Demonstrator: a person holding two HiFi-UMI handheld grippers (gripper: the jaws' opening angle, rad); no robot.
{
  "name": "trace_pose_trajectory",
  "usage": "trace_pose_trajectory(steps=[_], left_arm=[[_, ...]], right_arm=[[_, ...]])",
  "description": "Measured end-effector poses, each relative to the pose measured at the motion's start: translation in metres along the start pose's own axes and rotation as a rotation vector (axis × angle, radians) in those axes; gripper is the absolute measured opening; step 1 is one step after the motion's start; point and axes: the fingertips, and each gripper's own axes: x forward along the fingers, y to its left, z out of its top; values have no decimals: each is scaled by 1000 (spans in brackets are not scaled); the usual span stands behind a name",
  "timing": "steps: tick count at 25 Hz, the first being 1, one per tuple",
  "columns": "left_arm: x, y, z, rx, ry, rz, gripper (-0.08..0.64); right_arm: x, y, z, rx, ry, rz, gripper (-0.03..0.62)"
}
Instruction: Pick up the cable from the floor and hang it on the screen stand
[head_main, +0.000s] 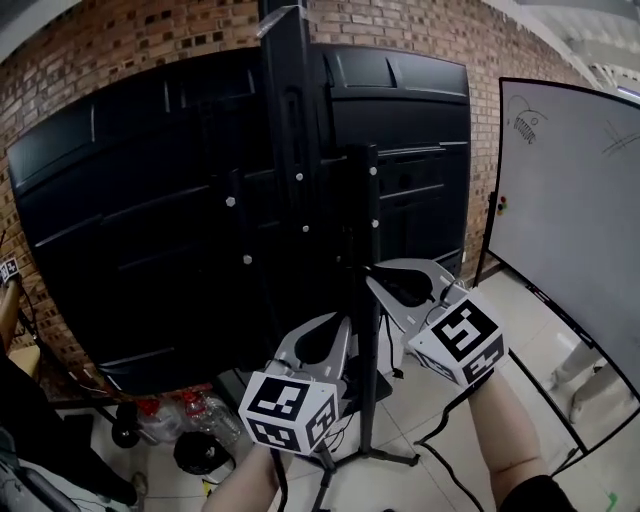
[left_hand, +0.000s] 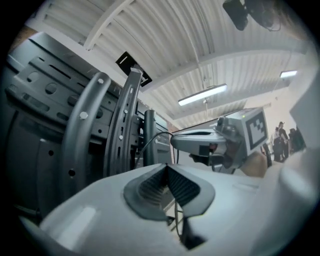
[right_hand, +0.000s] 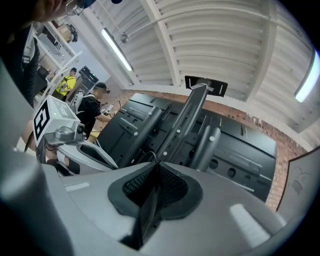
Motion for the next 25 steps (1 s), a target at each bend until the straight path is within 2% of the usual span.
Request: trace_pose_trajectory(steps=[3, 7, 11, 15, 20, 25], left_arm=[[22, 6, 20, 12, -27, 50, 5], [46, 19, 47, 11, -59, 103, 5], [60, 34, 78, 102, -104, 187, 6], [76, 44, 106, 134, -116, 224, 5], [100, 50, 133, 207, -110, 237, 5], [118, 60, 142, 230, -100, 221, 5]], right_arm=[[10, -30, 15, -32, -40, 20, 25], [27, -63, 32, -6, -87, 57, 25], [40, -90, 57, 27, -163, 102, 25], [45, -121, 82, 36, -222, 124, 25], [56, -158, 99, 2, -207, 98, 25], [79, -181, 95, 20, -146, 71, 25]])
